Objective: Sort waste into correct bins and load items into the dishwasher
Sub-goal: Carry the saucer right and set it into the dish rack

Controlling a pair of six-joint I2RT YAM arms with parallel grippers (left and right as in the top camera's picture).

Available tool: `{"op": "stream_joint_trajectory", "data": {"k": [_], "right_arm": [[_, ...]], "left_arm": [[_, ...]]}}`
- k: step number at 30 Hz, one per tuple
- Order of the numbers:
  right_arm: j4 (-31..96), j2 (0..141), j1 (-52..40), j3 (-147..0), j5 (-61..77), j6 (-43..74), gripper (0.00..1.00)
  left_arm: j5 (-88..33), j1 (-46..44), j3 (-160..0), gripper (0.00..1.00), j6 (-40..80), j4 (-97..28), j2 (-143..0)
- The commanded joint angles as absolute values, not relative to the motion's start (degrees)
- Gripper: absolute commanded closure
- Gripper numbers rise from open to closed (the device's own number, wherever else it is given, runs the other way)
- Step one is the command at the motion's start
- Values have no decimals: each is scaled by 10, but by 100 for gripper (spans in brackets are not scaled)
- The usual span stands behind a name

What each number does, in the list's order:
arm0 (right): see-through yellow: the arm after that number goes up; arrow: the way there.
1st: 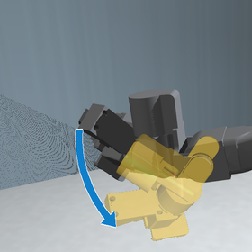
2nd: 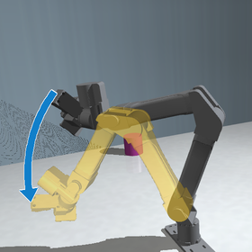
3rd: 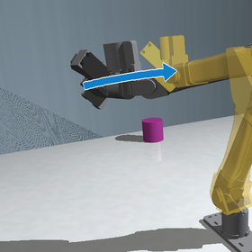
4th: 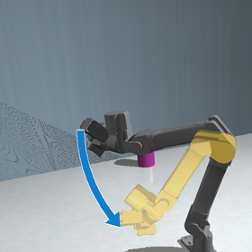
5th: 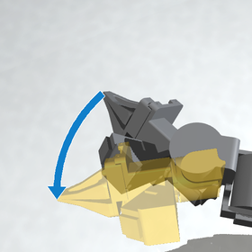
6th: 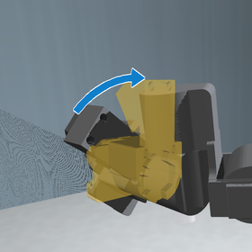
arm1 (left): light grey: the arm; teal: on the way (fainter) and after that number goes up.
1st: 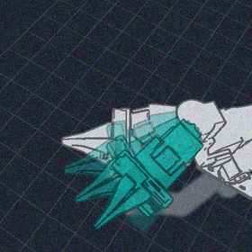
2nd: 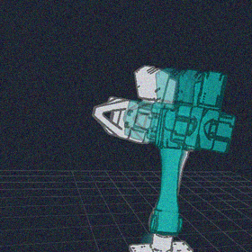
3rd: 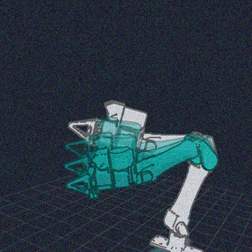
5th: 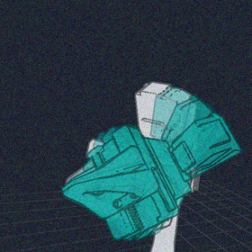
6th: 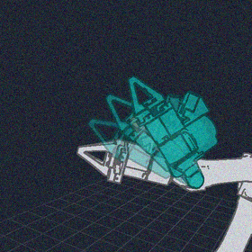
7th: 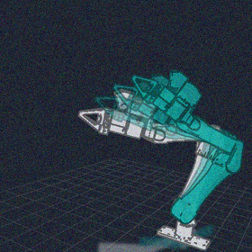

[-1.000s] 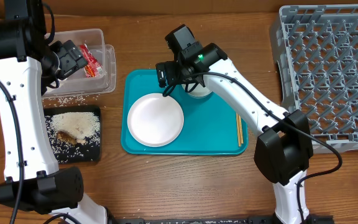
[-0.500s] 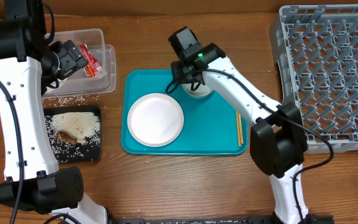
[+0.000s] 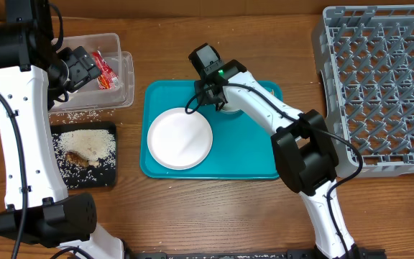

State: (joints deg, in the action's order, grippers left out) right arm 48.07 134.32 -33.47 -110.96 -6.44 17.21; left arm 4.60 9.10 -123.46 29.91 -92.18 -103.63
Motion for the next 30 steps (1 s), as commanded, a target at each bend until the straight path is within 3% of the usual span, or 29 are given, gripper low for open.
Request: {"op": "stream_joint_trajectory", "data": {"k": [1, 3, 11, 16, 24, 30], "right_arm": [[484, 1350, -337, -1113, -70, 177, 79], [499, 1350, -337, -1120, -70, 181, 96], [640, 1344, -325, -1283, -71, 181, 96], [773, 1329, -244, -1493, -70, 190, 96], [812, 1322, 2, -1668, 27, 186, 96], [728, 1334, 214, -1623, 330, 101, 96]], "left_arm": [[51, 90, -1239, 0, 304, -923, -1041], [51, 90, -1239, 0, 304, -923, -1041], [51, 90, -1239, 0, 304, -923, -1041], [51, 90, -1239, 0, 304, -923, -1041], [51, 90, -1239, 0, 304, -923, -1041], [51, 90, -1239, 0, 304, -923, -1041]]}}
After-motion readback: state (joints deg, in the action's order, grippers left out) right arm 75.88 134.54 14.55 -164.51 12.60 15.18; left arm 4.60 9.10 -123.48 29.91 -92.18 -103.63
